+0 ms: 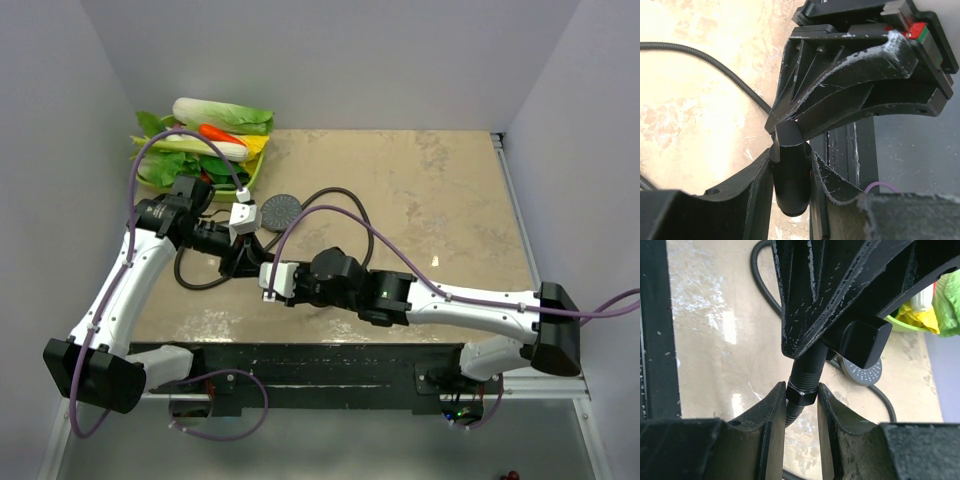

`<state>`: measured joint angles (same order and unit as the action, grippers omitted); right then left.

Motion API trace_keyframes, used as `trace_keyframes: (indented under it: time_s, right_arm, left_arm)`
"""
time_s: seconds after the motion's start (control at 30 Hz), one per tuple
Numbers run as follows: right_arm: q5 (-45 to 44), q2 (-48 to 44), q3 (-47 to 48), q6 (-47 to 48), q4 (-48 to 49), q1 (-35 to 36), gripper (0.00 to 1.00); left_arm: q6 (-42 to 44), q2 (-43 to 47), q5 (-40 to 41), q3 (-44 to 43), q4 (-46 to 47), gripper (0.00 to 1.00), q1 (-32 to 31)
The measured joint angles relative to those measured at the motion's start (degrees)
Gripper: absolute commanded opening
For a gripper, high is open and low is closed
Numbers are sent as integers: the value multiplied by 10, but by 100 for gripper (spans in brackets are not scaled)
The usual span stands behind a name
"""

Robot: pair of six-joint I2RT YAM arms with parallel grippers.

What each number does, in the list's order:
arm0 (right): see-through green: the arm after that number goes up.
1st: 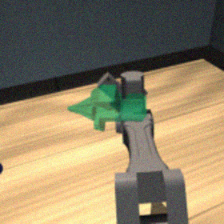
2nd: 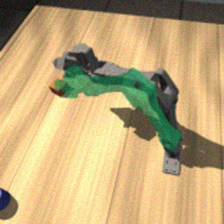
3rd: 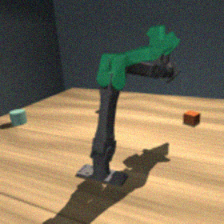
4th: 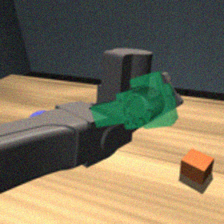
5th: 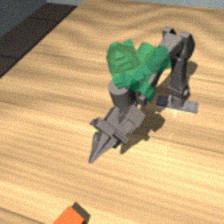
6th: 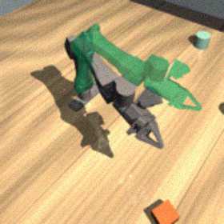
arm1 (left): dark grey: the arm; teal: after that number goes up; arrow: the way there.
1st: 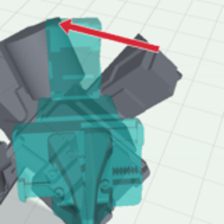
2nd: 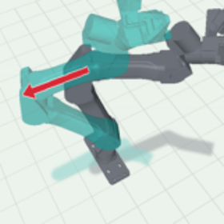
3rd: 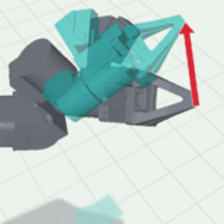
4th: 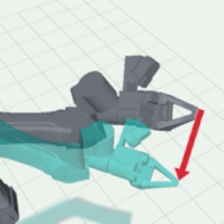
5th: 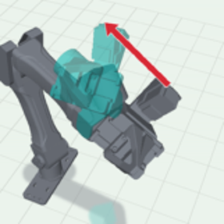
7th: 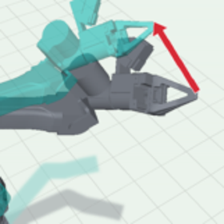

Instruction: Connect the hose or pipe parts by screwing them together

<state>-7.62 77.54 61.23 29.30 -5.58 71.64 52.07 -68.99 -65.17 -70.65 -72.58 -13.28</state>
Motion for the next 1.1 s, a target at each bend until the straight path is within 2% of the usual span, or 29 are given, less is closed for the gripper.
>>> trace_keyframes:
  time_s: [0.27, 0.57, 0.87, 1.1]
  right_arm:
    - [-50, -6, -33, 8, 56, 16, 0]
    - [-63, -36, -112, -60, 174, 22, 0]
    - [-120, -15, -150, -87, 167, 31, 0]
    - [-124, -25, -148, -78, 162, 40, 0]
  left_arm:
    - [-5, 0, 6, -9, 3, 0, 0]
    - [-27, 1, 8, -14, 0, 0, -6]
    - [-80, 8, 5, -69, -16, 0, -6]
    - [-78, 11, 11, -50, -22, 0, -6]
